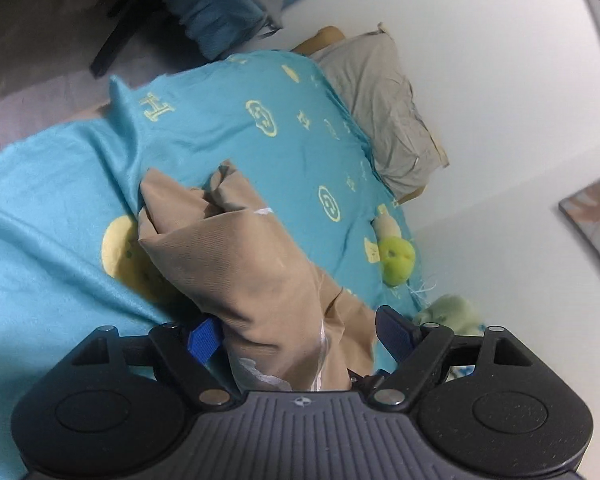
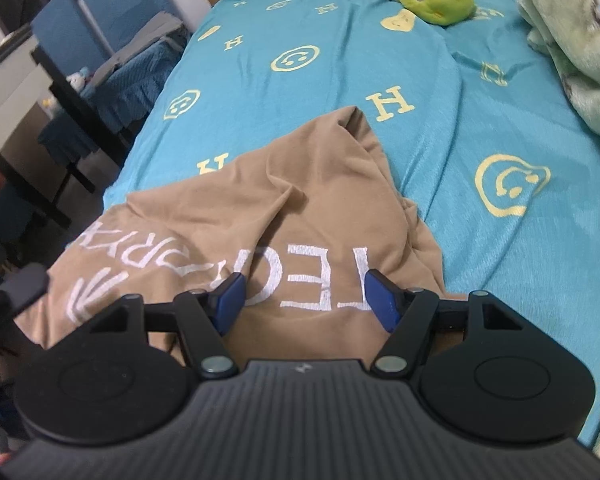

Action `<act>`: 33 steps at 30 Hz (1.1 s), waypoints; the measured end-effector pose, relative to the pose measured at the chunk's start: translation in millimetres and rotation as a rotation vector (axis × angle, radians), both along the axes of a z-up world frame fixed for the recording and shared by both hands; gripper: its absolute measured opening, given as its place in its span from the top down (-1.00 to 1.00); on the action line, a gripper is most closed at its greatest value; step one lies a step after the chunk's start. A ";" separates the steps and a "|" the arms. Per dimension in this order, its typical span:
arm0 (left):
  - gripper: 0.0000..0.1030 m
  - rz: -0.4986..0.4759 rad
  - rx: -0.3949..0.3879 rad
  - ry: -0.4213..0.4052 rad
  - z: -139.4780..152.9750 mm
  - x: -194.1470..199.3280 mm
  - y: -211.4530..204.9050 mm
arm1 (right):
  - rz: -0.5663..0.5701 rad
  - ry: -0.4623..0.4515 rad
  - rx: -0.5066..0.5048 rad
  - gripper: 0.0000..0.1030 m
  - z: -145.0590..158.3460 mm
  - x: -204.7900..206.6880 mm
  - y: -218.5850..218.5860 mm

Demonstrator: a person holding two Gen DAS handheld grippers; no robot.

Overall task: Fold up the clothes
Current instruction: 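Grasp the folded shirt bundle with the right gripper while the left gripper grasps it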

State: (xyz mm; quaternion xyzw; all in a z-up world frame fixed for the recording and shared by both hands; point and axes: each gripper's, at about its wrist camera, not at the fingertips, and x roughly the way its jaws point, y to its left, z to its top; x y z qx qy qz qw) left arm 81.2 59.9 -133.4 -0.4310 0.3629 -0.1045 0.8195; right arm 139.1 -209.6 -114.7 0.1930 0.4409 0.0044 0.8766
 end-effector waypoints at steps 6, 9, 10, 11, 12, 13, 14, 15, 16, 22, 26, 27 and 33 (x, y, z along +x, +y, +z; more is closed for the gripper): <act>-0.08 0.085 -0.093 0.218 -39.3 8.4 19.5 | -0.056 -0.009 0.207 -0.33 6.9 -10.6 -14.1; 0.27 0.083 -0.091 0.175 -33.4 8.2 18.1 | -0.085 -0.025 0.415 -0.55 16.5 -24.4 -24.1; 0.35 0.075 -0.079 0.154 -29.7 7.4 15.2 | -0.095 -0.030 0.484 -0.68 19.8 -29.0 -27.4; 0.40 0.065 -0.069 0.132 -25.7 6.8 12.3 | -0.104 -0.035 0.553 -0.79 22.9 -33.6 -30.6; 0.42 0.055 -0.064 0.105 -20.5 6.6 10.0 | -0.103 -0.025 0.636 -0.76 20.7 -38.7 -29.3; 0.45 0.046 -0.063 0.077 -15.2 6.0 7.6 | -0.096 0.006 0.703 -0.77 15.6 -41.3 -25.2; 0.46 0.036 -0.072 0.049 -9.5 4.5 5.4 | -0.090 0.036 0.769 -0.77 10.4 -43.8 -21.2; 0.47 0.029 -0.084 0.026 -5.5 4.2 4.1 | -0.117 0.040 0.781 -0.78 6.3 -44.5 -22.2; 0.48 0.021 -0.095 0.003 -1.5 4.1 2.8 | -0.145 0.045 0.793 -0.78 2.2 -45.3 -23.1; 0.51 0.030 -0.139 -0.078 9.2 3.3 5.2 | -0.311 0.071 0.860 -0.76 -22.3 -49.8 -28.8; 0.52 0.039 -0.159 -0.079 8.3 -2.0 9.5 | -0.422 0.088 0.903 -0.43 -38.6 -52.8 -32.6; 0.52 0.037 -0.165 -0.080 8.9 -2.3 9.8 | -0.451 0.080 0.897 -0.24 -37.4 -55.1 -36.4; 0.52 0.004 -0.145 -0.111 31.2 -7.8 7.0 | -0.447 -0.025 0.839 0.41 -5.4 -67.4 -35.1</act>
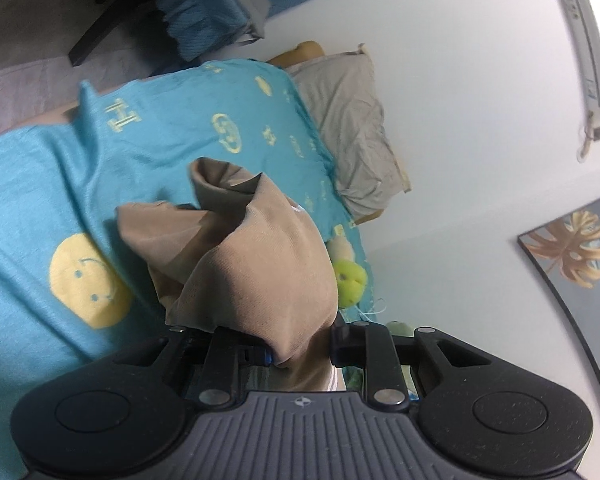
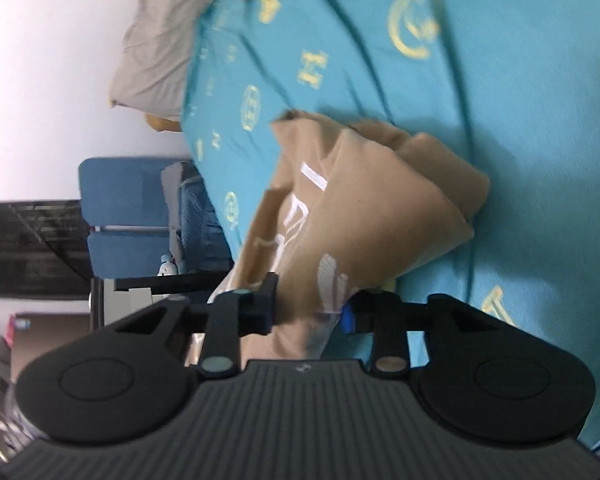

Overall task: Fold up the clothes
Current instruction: 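Grasp the folded shirt bundle with the right gripper while the left gripper grasps it, then carry the folded shirt with both grippers onto the pale green blanket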

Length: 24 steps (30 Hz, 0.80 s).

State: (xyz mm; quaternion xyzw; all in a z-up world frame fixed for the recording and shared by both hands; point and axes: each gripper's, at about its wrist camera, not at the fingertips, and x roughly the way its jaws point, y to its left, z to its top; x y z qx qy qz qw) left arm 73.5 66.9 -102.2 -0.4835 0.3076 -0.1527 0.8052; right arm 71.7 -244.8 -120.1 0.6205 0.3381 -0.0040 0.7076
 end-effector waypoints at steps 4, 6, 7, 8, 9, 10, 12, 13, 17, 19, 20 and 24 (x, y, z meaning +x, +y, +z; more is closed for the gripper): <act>0.52 -0.030 0.010 -0.015 33.5 -17.1 -4.7 | -0.018 -0.054 -0.047 0.47 24.4 -16.0 -3.4; 0.52 -0.049 0.000 -0.009 52.6 -30.8 -10.7 | -0.022 -0.081 -0.064 0.47 41.2 -35.7 -11.5; 0.52 -0.059 -0.003 -0.003 62.1 -37.9 -14.3 | -0.023 -0.095 -0.072 0.47 49.6 -45.5 -15.5; 0.52 -0.071 -0.005 0.003 71.7 -44.8 -18.7 | -0.025 -0.109 -0.080 0.47 58.0 -55.2 -19.6; 0.52 -0.090 -0.001 0.014 81.6 -50.1 -26.1 | -0.034 -0.114 -0.085 0.47 67.3 -64.4 -27.5; 0.52 -0.109 0.002 0.023 91.4 -55.0 -33.9 | -0.043 -0.119 -0.090 0.47 76.5 -73.5 -35.4; 0.52 -0.143 -0.002 0.033 109.0 -60.8 -54.9 | -0.062 -0.128 -0.100 0.47 95.0 -91.8 -51.2; 0.52 -0.165 0.001 0.033 118.1 -61.2 -70.1 | -0.076 -0.134 -0.110 0.47 105.4 -97.4 -59.2; 0.52 -0.267 -0.005 0.019 149.8 -50.7 -150.5 | -0.155 -0.154 -0.161 0.47 142.3 -129.3 -114.9; 0.52 -0.325 -0.013 0.007 164.9 -40.1 -197.5 | -0.206 -0.167 -0.187 0.47 161.7 -139.5 -154.7; 0.52 -0.357 -0.014 -0.002 172.3 -33.7 -224.8 | -0.222 -0.170 -0.206 0.47 163.2 -141.8 -165.4; 0.52 -0.478 -0.065 -0.040 203.2 0.2 -338.7 | -0.286 -0.180 -0.281 0.47 169.2 -151.1 -208.0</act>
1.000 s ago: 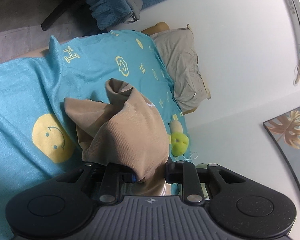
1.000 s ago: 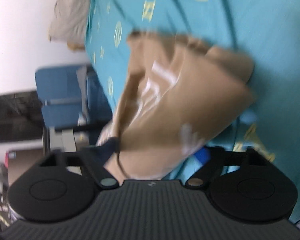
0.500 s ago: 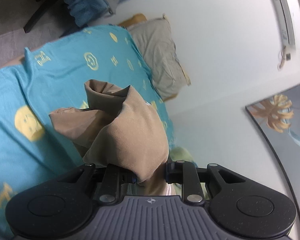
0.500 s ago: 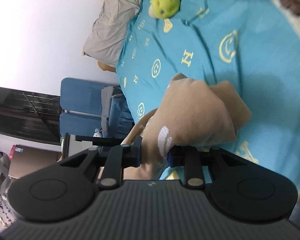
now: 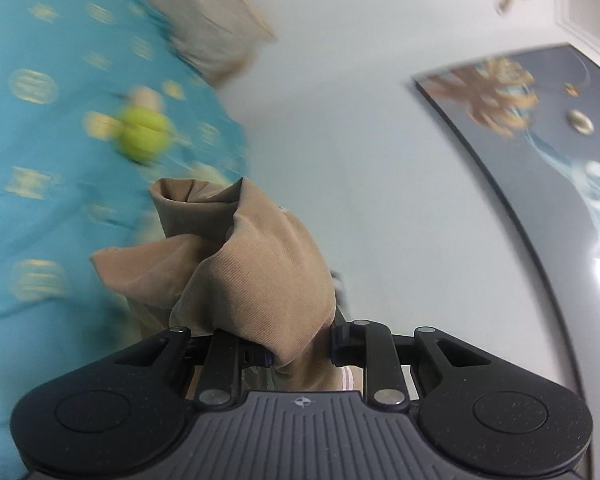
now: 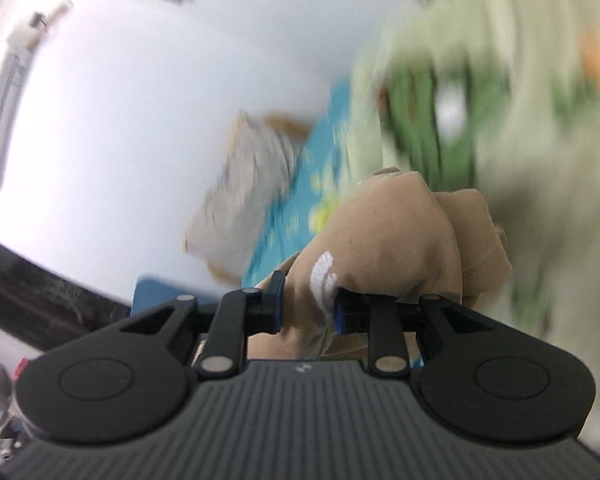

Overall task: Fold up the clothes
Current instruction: 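Carry the folded shirt with both grippers onto the pale green blanket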

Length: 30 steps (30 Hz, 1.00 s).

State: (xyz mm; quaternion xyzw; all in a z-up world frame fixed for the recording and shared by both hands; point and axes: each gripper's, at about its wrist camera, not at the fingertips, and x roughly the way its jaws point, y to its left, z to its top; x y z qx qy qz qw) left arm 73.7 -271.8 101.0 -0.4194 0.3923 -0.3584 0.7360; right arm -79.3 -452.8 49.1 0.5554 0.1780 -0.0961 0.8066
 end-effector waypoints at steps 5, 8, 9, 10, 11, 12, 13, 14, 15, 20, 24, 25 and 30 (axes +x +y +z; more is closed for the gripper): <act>0.51 -0.138 -0.094 -0.080 30.3 39.1 -132.4 | -0.087 -0.012 -0.087 0.47 7.5 -11.5 -53.3; 0.48 -0.188 -0.101 -0.140 28.6 49.2 -190.4 | -0.138 -0.019 -0.140 0.47 12.0 -18.5 -85.3; 0.47 -0.205 -0.080 -0.145 21.8 50.5 -203.2 | -0.156 -0.022 -0.157 0.47 13.5 -20.8 -96.0; 0.47 -0.221 -0.058 -0.150 14.5 51.2 -215.0 | -0.173 -0.024 -0.175 0.47 15.0 -23.1 -106.7; 0.46 -0.234 -0.028 -0.161 5.2 49.3 -221.7 | -0.190 -0.026 -0.192 0.47 16.5 -25.4 -117.3; 0.46 -0.250 -0.001 -0.173 -6.0 47.1 -226.3 | -0.208 -0.029 -0.210 0.47 18.0 -27.7 -128.0; 0.46 -0.267 0.025 -0.178 -20.0 44.5 -227.5 | -0.225 -0.031 -0.227 0.47 19.5 -30.0 -138.7; 0.46 -0.284 0.051 -0.183 -34.0 41.8 -228.6 | -0.242 -0.033 -0.245 0.47 21.0 -32.3 -149.3; 0.45 -0.301 0.079 -0.186 -48.3 39.1 -229.3 | -0.260 -0.036 -0.262 0.47 22.5 -34.6 -160.0; 0.35 -0.332 0.183 -0.192 -110.3 22.0 -210.8 | -0.293 0.012 -0.198 0.47 -12.7 -47.4 -157.5; 0.04 -0.351 0.266 -0.215 -131.3 10.7 -201.6 | -0.309 0.062 -0.116 0.45 -49.2 -57.9 -144.4; -0.09 -0.352 0.285 -0.220 -130.4 8.6 -200.3 | -0.313 0.075 -0.095 0.43 -58.4 -60.5 -141.2; -0.64 -0.367 0.432 -0.338 -87.3 -9.5 -195.4 | -0.298 0.132 -0.090 0.38 -46.4 -72.9 -123.8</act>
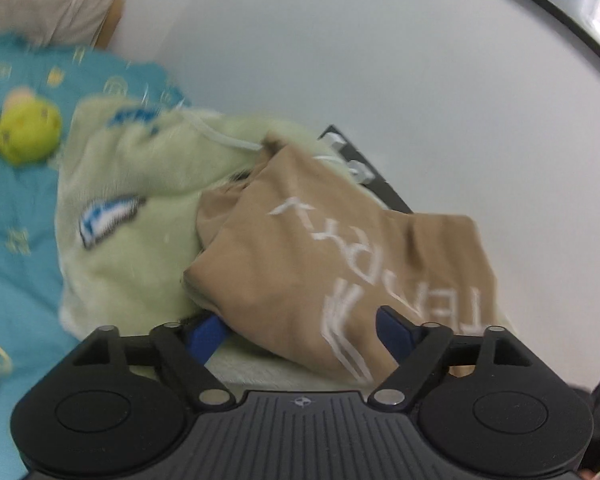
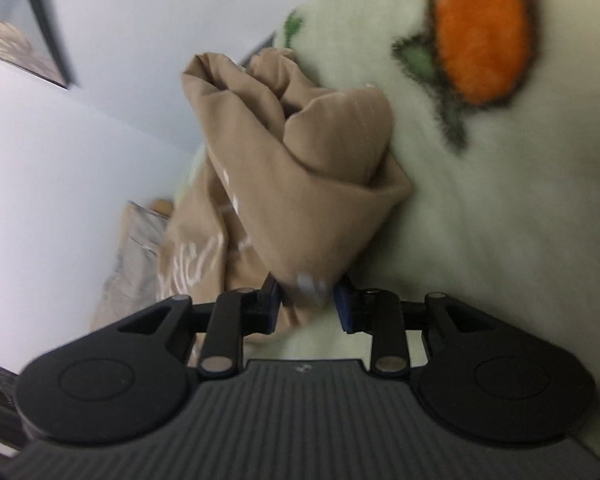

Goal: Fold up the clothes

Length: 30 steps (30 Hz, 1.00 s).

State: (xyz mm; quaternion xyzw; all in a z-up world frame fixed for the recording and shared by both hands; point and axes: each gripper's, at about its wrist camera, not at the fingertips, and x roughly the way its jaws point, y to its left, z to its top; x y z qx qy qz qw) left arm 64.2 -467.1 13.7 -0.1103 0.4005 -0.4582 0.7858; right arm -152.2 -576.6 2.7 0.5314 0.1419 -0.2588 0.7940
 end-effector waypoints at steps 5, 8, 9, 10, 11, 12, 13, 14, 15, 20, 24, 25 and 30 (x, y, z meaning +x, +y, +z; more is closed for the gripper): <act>-0.99 0.001 -0.016 -0.138 69.6 -39.9 28.8 | 0.062 0.030 -0.110 0.37 38.1 -20.2 30.2; -0.99 0.016 -0.036 -0.216 106.4 -73.2 54.1 | 0.099 0.047 -0.177 0.37 61.0 -32.3 48.4; -0.99 0.023 -0.042 -0.242 116.7 -84.5 63.0 | 0.112 0.053 -0.199 0.37 68.7 -36.3 54.4; -0.99 0.030 -0.049 -0.267 127.0 -96.3 72.4 | 0.124 0.059 -0.221 0.36 76.3 -40.4 60.4; -0.99 0.038 -0.060 -0.293 137.7 -110.3 84.4 | 0.137 0.065 -0.243 0.20 83.9 -44.4 66.5; -0.99 0.046 -0.069 -0.320 147.2 -123.8 96.1 | 0.149 0.071 -0.265 0.02 91.6 -48.4 72.5; -1.00 0.057 -0.071 -0.351 151.2 -135.0 106.2 | 0.162 0.077 -0.287 -0.51 99.2 -52.5 78.6; -1.00 0.067 -0.073 -0.381 155.2 -146.1 116.3 | 0.162 0.053 -0.356 -0.90 109.5 -57.6 88.7; -1.00 0.078 -0.075 -0.412 159.2 -157.3 126.4 | 0.158 0.043 -0.422 -1.00 116.3 -61.2 96.5; -0.99 0.119 -0.066 -0.563 165.4 -203.1 163.7 | 0.145 0.018 -0.649 -1.00 134.3 -76.6 131.9; -0.99 0.137 -0.059 -0.648 160.1 -228.6 181.4 | 0.137 0.011 -0.775 -1.00 140.3 -87.5 158.3; -0.99 0.138 -0.059 -0.661 158.0 -233.4 184.5 | 0.134 0.014 -0.791 -1.00 138.7 -87.9 162.6; -0.99 0.129 -0.059 -0.701 144.3 -246.0 190.5 | 0.115 0.026 -0.866 -1.00 130.8 -89.9 184.4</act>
